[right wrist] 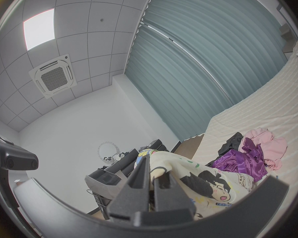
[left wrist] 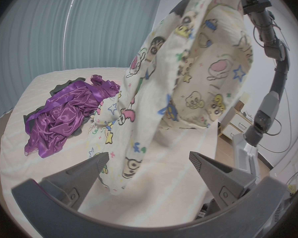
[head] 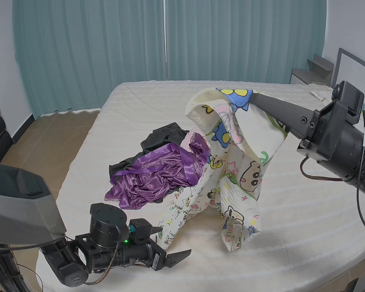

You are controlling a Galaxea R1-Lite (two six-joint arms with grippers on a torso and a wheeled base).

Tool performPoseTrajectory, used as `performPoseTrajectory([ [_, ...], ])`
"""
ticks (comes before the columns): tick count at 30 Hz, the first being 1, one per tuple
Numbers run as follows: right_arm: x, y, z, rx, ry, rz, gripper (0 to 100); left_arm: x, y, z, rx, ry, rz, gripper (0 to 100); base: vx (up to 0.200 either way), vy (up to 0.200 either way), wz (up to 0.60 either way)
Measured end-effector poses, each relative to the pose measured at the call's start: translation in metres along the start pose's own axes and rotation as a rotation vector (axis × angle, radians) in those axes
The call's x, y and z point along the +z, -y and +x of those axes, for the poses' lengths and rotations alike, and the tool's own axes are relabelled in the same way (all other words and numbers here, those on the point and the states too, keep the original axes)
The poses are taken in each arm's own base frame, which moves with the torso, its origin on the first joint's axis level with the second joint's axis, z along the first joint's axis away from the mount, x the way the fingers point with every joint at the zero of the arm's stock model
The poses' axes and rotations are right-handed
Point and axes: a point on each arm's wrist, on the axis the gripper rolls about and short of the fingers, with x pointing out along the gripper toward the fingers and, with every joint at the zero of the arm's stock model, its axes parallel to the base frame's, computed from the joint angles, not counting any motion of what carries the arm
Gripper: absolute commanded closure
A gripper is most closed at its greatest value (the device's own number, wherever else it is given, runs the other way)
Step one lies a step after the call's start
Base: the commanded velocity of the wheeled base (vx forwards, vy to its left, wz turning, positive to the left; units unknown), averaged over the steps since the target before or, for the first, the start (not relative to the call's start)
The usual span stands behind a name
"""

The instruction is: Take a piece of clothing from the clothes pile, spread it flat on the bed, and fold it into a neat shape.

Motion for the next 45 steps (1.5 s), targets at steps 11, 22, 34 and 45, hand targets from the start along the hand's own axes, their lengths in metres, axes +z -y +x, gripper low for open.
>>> performPoseTrajectory([
  [11,0.001,0.0,0.0,-0.002,0.004,-0.001,100,-0.014,-0.029,0.053,0.106,0.067,-0.071,0,0.0,0.0,0.0],
  [22,0.002,0.007,-0.002,-0.033,0.011,-0.005,100,-0.039,-0.049,0.059,0.174,0.04,-0.136,100,0.0,0.0,0.0],
  [34,0.006,0.026,-0.006,-0.12,0.019,-0.01,100,-0.032,-0.052,0.034,0.253,0.097,-0.216,100,0.0,0.0,0.0],
  [45,0.011,0.067,-0.021,-0.306,0.043,-0.013,100,0.031,-0.043,-0.015,0.305,0.382,-0.31,100,0.0,0.0,0.0],
])
